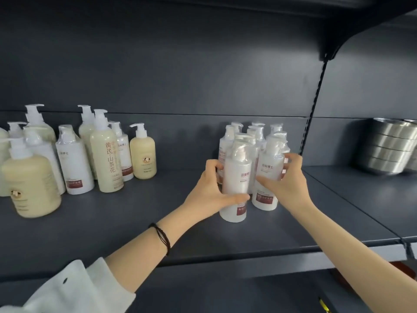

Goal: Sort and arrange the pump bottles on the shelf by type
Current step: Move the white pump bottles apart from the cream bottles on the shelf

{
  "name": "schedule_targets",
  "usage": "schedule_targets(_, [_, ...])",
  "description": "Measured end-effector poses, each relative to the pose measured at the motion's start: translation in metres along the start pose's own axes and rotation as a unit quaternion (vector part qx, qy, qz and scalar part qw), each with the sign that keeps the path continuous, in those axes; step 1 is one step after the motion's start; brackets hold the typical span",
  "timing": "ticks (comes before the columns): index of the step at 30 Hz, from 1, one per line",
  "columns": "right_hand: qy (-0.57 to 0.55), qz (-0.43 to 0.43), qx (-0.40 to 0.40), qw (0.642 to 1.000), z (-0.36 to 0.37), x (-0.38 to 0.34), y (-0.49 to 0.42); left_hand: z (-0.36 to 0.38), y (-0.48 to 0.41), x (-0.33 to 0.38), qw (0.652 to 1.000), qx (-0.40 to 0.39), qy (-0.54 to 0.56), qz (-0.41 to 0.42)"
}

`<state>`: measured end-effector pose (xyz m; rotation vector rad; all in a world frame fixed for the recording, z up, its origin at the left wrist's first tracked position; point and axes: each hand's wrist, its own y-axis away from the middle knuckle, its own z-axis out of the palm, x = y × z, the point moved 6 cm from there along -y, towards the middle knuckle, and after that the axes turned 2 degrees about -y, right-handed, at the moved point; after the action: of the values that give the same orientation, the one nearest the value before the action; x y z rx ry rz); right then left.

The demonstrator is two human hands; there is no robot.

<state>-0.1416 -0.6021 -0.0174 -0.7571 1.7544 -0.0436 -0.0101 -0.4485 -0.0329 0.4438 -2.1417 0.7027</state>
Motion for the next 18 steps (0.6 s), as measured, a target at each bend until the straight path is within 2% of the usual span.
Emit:
schedule_targets(3, [0.069,-0.084,0.114,0.987,-0.016,-0.023,0.020,-0.027,0.008,-0.006,0.994,-0.019,-0.103,-0.009])
schedule_targets(4, [0.084,-0.135,0.134,0.978,-0.020,-0.038,0.029,-0.038,0.011,-0.009,0.988,-0.018,-0.153,-0.010])
schedule_targets(5, [0.079,-0.180,0.120,0.973,-0.019,-0.054,0.037,-0.050,0.014,-0.011,0.975,-0.014,-0.223,0.002])
schedule_targets(8, [0.094,-0.277,-0.050,0.955,0.008,-0.096,0.062,-0.080,0.024,-0.012,0.880,0.008,-0.467,0.085])
schedule_targets(10, [0.182,-0.326,-0.151,0.915,0.039,-0.114,0.080,-0.097,0.032,-0.018,0.828,0.015,-0.550,0.108])
schedule_targets(13, [0.290,-0.374,-0.226,0.851,0.088,-0.127,0.099,-0.123,0.052,-0.034,0.792,-0.002,-0.601,0.108])
schedule_targets(18, [0.307,-0.404,-0.287,0.813,0.162,-0.148,0.122,-0.186,0.103,-0.069,0.776,-0.001,-0.625,0.085])
